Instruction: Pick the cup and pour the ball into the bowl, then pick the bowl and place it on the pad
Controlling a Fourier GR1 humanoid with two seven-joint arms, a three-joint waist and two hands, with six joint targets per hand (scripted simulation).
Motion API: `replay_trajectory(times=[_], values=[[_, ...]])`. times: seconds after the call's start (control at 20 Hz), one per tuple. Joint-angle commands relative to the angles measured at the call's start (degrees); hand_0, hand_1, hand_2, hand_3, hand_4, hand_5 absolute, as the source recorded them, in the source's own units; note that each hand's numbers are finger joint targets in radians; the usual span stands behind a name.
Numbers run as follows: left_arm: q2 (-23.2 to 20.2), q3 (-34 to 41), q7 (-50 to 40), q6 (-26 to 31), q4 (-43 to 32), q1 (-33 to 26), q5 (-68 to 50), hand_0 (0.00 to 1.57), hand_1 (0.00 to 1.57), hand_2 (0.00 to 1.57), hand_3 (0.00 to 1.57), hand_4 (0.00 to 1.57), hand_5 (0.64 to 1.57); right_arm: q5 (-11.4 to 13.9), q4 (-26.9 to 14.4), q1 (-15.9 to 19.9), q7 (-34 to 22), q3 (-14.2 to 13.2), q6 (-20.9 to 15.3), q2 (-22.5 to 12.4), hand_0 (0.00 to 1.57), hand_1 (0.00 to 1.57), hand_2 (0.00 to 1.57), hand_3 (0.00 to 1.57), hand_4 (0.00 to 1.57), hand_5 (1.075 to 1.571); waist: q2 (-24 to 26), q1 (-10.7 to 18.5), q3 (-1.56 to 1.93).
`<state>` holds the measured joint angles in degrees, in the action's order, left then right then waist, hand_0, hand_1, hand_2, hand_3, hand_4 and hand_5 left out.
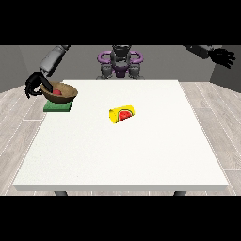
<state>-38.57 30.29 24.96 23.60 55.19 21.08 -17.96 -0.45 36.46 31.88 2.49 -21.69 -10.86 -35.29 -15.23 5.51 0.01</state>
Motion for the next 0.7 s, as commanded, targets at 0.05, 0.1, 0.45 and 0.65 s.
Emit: replay_trajectory(times=[0.05, 0.1, 0.45, 0.65], values=[[-0.2, 0.2, 0.7, -0.3, -1.2, 0.3, -0.1, 0.0, 0.0, 0.0, 0.0, 1.18, 1.551, -0.1, -3.3, 1.5, -1.8, -0.2, 1.7, -1.5, 0.85, 0.85, 0.88, 1.1, 0.0, 1.513, -0.1, 0.0, 0.01], [-2.1, 1.2, 0.4, 1.3, -0.9, 1.7, -1.6, 0.0, 0.0, 0.0, 0.0, 1.17, 1.548, -1.6, -4.4, 2.1, 2.2, -1.9, 2.3, -1.4, 0.61, 0.61, 0.68, 1.06, 0.0, 1.52, -3.5, 0.1, 0.04], [3.0, -4.6, -6.4, -3.3, 6.8, 0.4, 0.8, 0.0, 0.0, 0.0, 0.0, 1.08, 1.567, 0.0, -7.9, 3.4, -2.8, 0.0, 4.7, -3.0, 0.0, 0.0, 0.0, 0.12, 0.0, 1.369, 4.9, 0.8, 0.11], [10.7, -11.2, -14.0, -7.3, 10.0, 1.3, 2.6, 0.0, 0.0, 0.0, 0.0, 0.9, 1.559, 1.9, -6.6, 6.6, -11.0, 2.9, 6.5, -4.9, 0.0, 0.0, 0.0, 0.0, 0.0, 1.356, 14.7, 0.7, 0.05]])
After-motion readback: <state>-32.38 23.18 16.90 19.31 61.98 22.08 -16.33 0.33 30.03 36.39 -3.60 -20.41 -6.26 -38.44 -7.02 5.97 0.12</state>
